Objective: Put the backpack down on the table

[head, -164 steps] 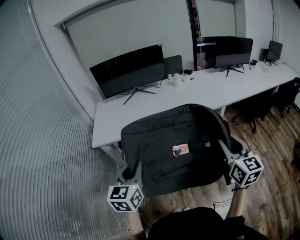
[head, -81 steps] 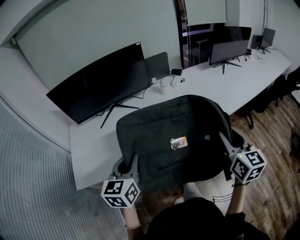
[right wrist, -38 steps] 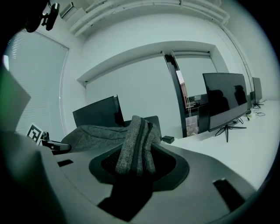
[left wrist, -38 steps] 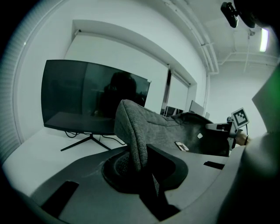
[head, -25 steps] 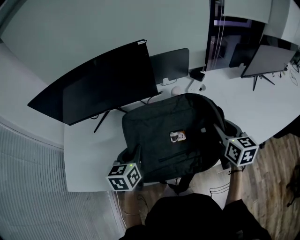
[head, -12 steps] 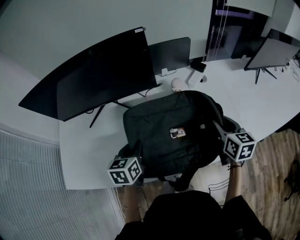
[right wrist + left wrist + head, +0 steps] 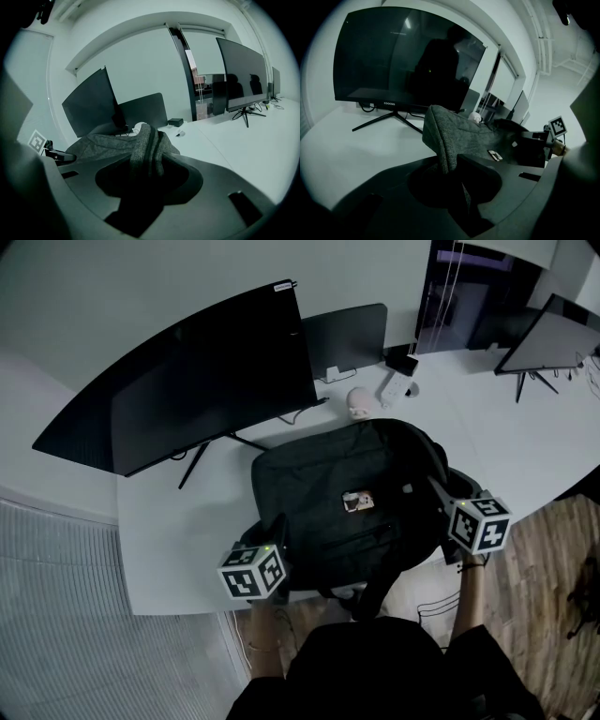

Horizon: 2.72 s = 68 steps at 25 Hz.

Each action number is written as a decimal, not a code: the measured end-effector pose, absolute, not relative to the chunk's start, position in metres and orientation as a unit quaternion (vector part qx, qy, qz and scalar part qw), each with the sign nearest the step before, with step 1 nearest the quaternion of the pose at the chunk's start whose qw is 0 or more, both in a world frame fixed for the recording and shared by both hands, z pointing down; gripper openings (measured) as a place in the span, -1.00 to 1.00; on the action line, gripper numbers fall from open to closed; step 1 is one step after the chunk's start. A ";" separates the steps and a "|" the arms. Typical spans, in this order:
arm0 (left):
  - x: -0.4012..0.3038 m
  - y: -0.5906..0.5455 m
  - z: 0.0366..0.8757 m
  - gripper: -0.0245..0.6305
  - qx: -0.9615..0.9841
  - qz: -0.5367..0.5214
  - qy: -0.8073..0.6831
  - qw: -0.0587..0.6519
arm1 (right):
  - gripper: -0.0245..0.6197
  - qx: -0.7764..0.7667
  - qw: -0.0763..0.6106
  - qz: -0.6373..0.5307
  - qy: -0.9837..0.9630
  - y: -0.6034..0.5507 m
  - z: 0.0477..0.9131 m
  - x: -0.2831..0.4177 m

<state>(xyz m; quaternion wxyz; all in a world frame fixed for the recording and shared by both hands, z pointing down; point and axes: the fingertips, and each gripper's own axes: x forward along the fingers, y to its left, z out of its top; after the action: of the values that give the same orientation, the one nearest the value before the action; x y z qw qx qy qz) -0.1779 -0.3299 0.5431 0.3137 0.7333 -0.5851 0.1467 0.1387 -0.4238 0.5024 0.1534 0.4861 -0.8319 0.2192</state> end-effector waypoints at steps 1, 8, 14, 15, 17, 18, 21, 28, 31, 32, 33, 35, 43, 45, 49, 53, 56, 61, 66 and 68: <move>-0.178 -0.331 0.545 -0.75 0.733 0.147 -0.584 0.316 | -0.45 0.486 0.156 0.221 -0.831 -0.425 0.504 0.139; -0.181 -0.336 0.556 -0.72 0.731 0.152 -0.578 0.330 | -0.45 0.490 0.172 0.229 -0.823 -0.431 0.517 0.141; -0.184 -0.339 0.565 -0.65 0.725 0.157 -0.574 0.347 | -0.45 0.493 0.187 0.241 -0.815 -0.435 0.529 0.145; -0.184 -0.340 0.566 -0.63 0.724 0.156 -0.573 0.350 | -0.45 0.494 0.190 0.242 -0.813 -0.436 0.532 0.146; -0.185 -0.341 0.569 -0.60 0.722 0.158 -0.573 0.354 | -0.44 0.496 0.195 0.246 -0.810 -0.437 0.537 0.148; -0.185 -0.341 0.571 -0.58 0.720 0.160 -0.573 0.356 | -0.43 0.497 0.196 0.249 -0.808 -0.437 0.539 0.148; -0.187 -0.343 0.576 -0.52 0.714 0.170 -0.575 0.361 | -0.42 0.498 0.204 0.257 -0.803 -0.438 0.546 0.151; -0.191 -0.346 0.583 -0.41 0.700 0.188 -0.579 0.373 | -0.38 0.503 0.217 0.277 -0.790 -0.440 0.558 0.156; -0.192 -0.347 0.586 -0.36 0.695 0.194 -0.582 0.375 | -0.35 0.508 0.224 0.282 -0.783 -0.441 0.564 0.158; -0.193 -0.347 0.586 -0.34 0.694 0.194 -0.583 0.376 | -0.34 0.511 0.228 0.279 -0.780 -0.441 0.565 0.159; -0.193 -0.348 0.587 -0.33 0.693 0.195 -0.584 0.376 | -0.32 0.514 0.231 0.275 -0.778 -0.441 0.565 0.161; -0.194 -0.348 0.587 -0.29 0.690 0.199 -0.586 0.375 | -0.30 0.521 0.237 0.266 -0.776 -0.441 0.566 0.163; -0.202 -0.348 0.577 -0.24 0.684 0.210 -0.610 0.340 | -0.27 0.543 0.236 0.234 -0.771 -0.442 0.554 0.170; -0.205 -0.348 0.570 -0.24 0.682 0.220 -0.622 0.317 | -0.27 0.546 0.228 0.233 -0.772 -0.441 0.548 0.171; -0.209 -0.348 0.552 -0.27 0.685 0.225 -0.636 0.274 | -0.27 0.551 0.217 0.211 -0.778 -0.442 0.527 0.166; -0.213 -0.347 0.531 -0.57 0.688 0.233 -0.650 0.222 | -0.37 0.555 0.214 0.188 -0.781 -0.437 0.514 0.165; -0.212 -0.343 0.518 -0.70 0.694 0.231 -0.653 0.198 | -0.55 0.561 0.203 0.173 -0.784 -0.432 0.503 0.165; -0.207 -0.336 0.496 -0.82 0.711 0.214 -0.649 0.166 | -0.80 0.563 0.174 0.148 -0.794 -0.423 0.479 0.163; -0.202 -0.329 0.473 -0.87 0.726 0.188 -0.646 0.145 | -0.86 0.553 0.148 0.124 -0.811 -0.414 0.454 0.157; -0.200 -0.327 0.465 -0.87 0.732 0.176 -0.643 0.139 | -0.87 0.543 0.133 0.110 -0.822 -0.411 0.445 0.153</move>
<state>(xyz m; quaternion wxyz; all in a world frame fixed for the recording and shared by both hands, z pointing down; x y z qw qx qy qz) -0.1997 -0.3275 0.4650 0.1389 0.7319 -0.6434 0.1762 0.1531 -0.4109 0.4447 0.1326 0.5427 -0.8220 0.1102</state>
